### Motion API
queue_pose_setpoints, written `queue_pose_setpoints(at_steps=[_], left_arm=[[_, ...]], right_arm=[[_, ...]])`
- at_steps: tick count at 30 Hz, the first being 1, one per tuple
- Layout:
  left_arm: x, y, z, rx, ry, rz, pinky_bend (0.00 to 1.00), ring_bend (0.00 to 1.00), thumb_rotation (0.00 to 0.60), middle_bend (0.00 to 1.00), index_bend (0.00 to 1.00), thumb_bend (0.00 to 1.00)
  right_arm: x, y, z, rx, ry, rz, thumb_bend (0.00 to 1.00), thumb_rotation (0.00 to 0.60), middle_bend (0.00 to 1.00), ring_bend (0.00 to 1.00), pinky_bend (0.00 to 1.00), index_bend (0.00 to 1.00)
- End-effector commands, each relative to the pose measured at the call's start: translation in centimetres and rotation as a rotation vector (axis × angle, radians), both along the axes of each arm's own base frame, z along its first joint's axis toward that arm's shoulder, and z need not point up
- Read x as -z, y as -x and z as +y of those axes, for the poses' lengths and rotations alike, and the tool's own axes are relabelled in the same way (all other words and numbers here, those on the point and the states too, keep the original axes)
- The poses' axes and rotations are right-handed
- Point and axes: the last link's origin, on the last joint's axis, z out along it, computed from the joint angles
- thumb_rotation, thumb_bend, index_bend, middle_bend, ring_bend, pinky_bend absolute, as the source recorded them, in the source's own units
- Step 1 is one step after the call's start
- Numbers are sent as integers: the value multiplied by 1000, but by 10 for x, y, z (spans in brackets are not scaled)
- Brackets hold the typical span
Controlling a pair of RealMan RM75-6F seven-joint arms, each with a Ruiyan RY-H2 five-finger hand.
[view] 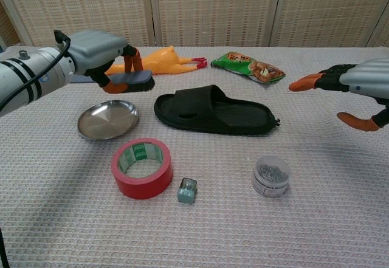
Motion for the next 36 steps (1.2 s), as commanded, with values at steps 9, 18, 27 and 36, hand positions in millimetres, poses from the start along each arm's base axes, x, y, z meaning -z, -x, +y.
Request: queue_pose_setpoints(at_steps=[9, 18, 27, 36], left_arm=[[19, -33, 8, 18, 25, -18, 1000, 755, 600, 603, 576, 409], [44, -59, 4, 51, 62, -49, 1000, 763, 600, 602, 574, 411], [70, -81, 0, 116, 46, -37, 1000, 762, 600, 594, 565, 410], [81, -82, 2, 165, -16, 24, 1000, 762, 600, 590, 564, 410]], right_arm=[[50, -11, -26, 10, -84, 102, 594, 600, 0, 0, 0, 2], [63, -11, -28, -3, -96, 170, 593, 600, 0, 0, 0, 13], [64, -11, -29, 2, -80, 191, 593, 600, 0, 0, 0, 13], [63, -13, -29, 0, -81, 195, 594, 600, 0, 0, 0, 14]])
